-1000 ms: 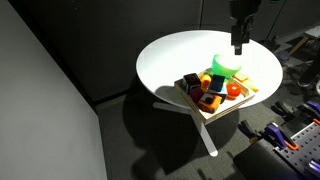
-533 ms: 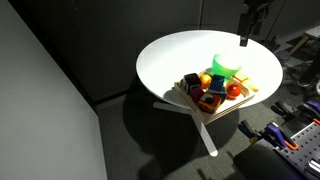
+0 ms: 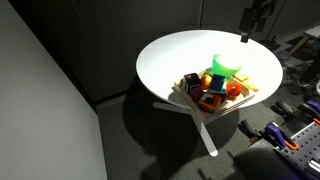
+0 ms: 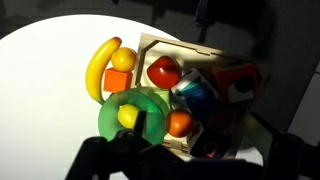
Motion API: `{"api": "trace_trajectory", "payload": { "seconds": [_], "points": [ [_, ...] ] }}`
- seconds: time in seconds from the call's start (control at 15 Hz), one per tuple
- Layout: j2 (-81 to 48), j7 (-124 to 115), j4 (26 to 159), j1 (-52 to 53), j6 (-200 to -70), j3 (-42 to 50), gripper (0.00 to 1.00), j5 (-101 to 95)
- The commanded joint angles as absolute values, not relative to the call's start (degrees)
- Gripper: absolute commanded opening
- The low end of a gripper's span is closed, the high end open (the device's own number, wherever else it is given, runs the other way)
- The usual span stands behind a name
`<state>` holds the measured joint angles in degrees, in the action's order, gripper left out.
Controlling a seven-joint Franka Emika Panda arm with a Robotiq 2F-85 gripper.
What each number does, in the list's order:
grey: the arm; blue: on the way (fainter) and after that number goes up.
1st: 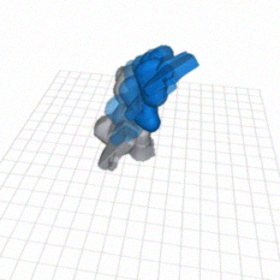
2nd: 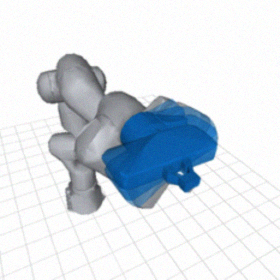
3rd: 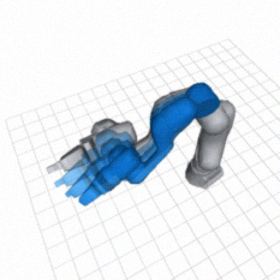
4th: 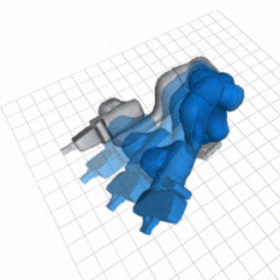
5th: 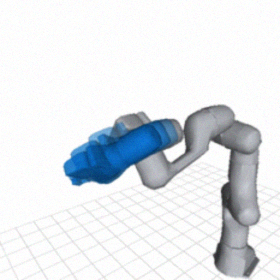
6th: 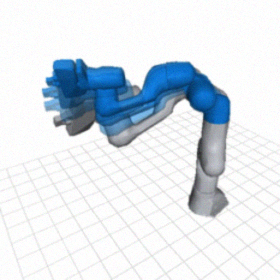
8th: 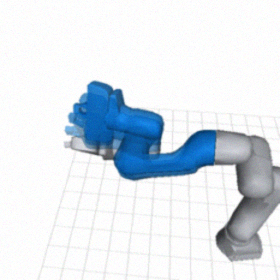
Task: Put the orange in the box
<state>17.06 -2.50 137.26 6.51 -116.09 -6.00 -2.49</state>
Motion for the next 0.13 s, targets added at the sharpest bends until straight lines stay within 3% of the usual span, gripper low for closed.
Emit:
{"api": "trace_trajectory", "payload": {
  "seconds": [0.0, 0.07],
  "points": [
    [16.95, -2.46, 137.18, 6.29, -115.99, -6.23, 1.00, -2.42],
    [16.93, -2.46, 137.18, 6.29, -115.99, -6.23, 1.00, -2.42]
  ]
}}
